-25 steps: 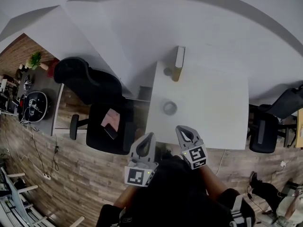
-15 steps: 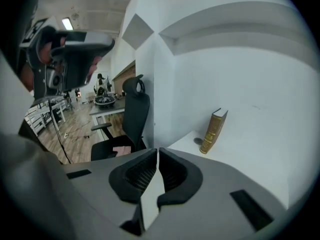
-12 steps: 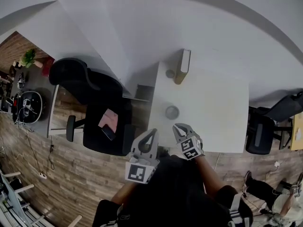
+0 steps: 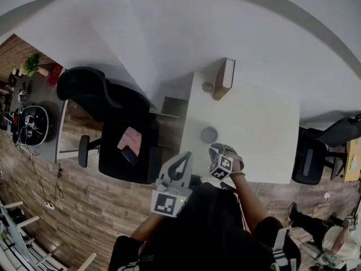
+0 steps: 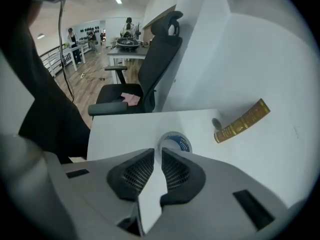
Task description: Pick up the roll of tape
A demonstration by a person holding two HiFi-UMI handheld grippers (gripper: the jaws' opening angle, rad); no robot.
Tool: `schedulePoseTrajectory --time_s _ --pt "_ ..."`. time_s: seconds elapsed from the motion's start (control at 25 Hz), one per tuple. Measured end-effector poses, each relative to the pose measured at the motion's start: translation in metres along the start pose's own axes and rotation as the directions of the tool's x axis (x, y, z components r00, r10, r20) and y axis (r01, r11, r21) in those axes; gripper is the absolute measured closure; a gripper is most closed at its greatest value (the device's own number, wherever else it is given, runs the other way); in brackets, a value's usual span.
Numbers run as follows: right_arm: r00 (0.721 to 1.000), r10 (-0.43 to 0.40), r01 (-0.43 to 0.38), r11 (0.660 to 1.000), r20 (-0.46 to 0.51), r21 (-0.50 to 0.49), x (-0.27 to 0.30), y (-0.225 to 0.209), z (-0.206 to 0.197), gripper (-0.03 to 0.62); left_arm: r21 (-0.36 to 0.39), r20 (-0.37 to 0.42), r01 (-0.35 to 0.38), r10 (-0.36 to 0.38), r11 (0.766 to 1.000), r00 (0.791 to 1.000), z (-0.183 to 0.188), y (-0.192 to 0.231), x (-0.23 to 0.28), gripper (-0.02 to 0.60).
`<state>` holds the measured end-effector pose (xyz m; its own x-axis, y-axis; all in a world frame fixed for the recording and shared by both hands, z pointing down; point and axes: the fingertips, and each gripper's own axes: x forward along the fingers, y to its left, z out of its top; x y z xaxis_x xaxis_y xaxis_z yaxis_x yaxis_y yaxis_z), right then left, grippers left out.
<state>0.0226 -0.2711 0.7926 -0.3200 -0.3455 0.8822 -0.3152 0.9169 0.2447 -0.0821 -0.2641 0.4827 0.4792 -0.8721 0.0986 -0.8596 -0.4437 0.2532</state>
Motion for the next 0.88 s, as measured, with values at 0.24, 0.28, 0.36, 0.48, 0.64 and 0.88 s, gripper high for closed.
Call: schedulePoseTrajectory --time_s 0.24,0.28,0.36,0.48,0.64,0.88 --pt "0.997 0.025 -0.033 0.993 -0.074 -0.114 0.026 0.000 -0.008 0.523 -0.013 -0.013 -0.009 0.009 1.000 1.000 -0.004 0.012 0.001 0.565" --pt "0.996 0.023 -0.033 0.992 -0.082 -0.126 0.030 -0.001 -0.009 0.520 -0.016 -0.013 -0.009 0.009 1.000 1.000 -0.004 0.013 0.001 0.565" --pt "0.994 0.023 -0.039 0.988 -0.103 -0.152 0.038 -0.001 -0.012 0.516 -0.016 -0.015 -0.010 0.010 1.000 1.000 -0.005 0.016 0.001 0.565" --pt "0.991 0.025 -0.050 0.981 -0.133 -0.186 0.048 -0.002 -0.017 0.509 -0.006 -0.020 -0.012 0.012 1.000 1.000 -0.006 0.020 0.000 0.565" --pt "0.985 0.046 -0.081 0.975 -0.167 -0.207 0.057 -0.001 -0.020 0.503 -0.013 -0.016 -0.023 0.022 1.000 1.000 -0.004 0.025 0.002 0.565" --pt "0.979 0.061 -0.106 0.968 -0.194 -0.228 0.071 0.001 -0.023 0.502 -0.017 -0.025 -0.034 0.034 0.999 0.999 -0.006 0.030 0.001 0.565"
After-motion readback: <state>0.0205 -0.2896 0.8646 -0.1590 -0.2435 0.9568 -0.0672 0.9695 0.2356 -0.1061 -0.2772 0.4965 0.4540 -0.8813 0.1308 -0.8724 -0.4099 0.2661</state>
